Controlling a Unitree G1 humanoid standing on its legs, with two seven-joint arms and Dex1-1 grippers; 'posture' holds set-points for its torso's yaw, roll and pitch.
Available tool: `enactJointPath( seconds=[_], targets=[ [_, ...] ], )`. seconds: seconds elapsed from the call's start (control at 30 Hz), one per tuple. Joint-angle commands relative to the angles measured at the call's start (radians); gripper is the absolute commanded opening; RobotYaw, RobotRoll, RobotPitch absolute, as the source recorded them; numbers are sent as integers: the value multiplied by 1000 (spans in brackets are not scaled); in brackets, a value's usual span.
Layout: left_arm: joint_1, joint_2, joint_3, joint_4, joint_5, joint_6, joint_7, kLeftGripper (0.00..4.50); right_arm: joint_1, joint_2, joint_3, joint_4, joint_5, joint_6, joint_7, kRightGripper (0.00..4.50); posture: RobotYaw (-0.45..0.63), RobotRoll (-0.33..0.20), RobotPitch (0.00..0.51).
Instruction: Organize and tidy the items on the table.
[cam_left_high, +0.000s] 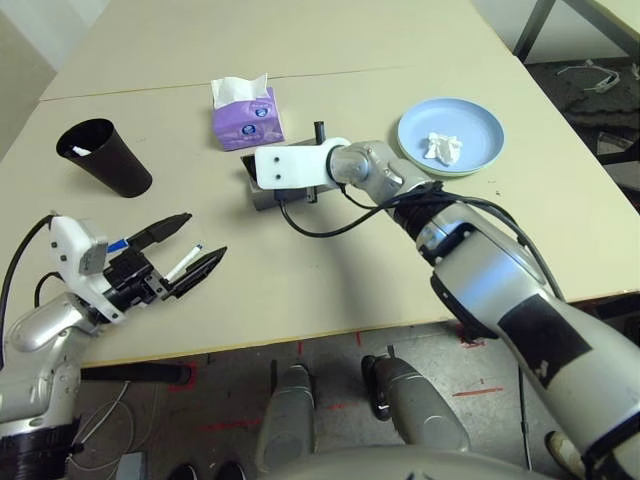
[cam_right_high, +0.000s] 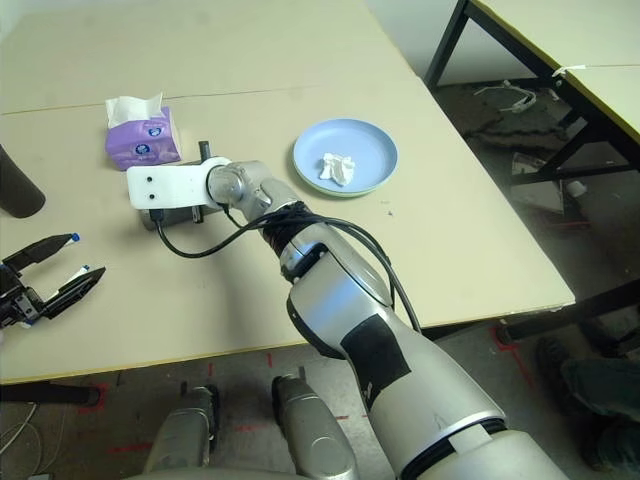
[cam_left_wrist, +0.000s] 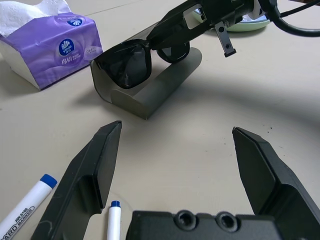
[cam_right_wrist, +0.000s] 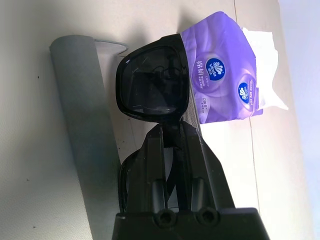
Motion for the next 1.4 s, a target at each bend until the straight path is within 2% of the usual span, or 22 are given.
enactJointPath(
  seconds=[0.03, 0.63, 1.4],
  targets=[
    [15, -7, 8, -13, -4, 7, 0, 4500, 7, 2, 24, 20, -35, -30, 9, 203, -54, 0, 218],
    [20, -17, 1, -32, -19, 21, -7, 4500, -6, -11, 33, 33, -107, -89, -6, 202, -59, 0, 220],
    [33, -43, -4, -49, -16, 24, -1, 4500, -44, 8, 29, 46, -132, -101, -4, 202, -52, 0, 224]
  ],
)
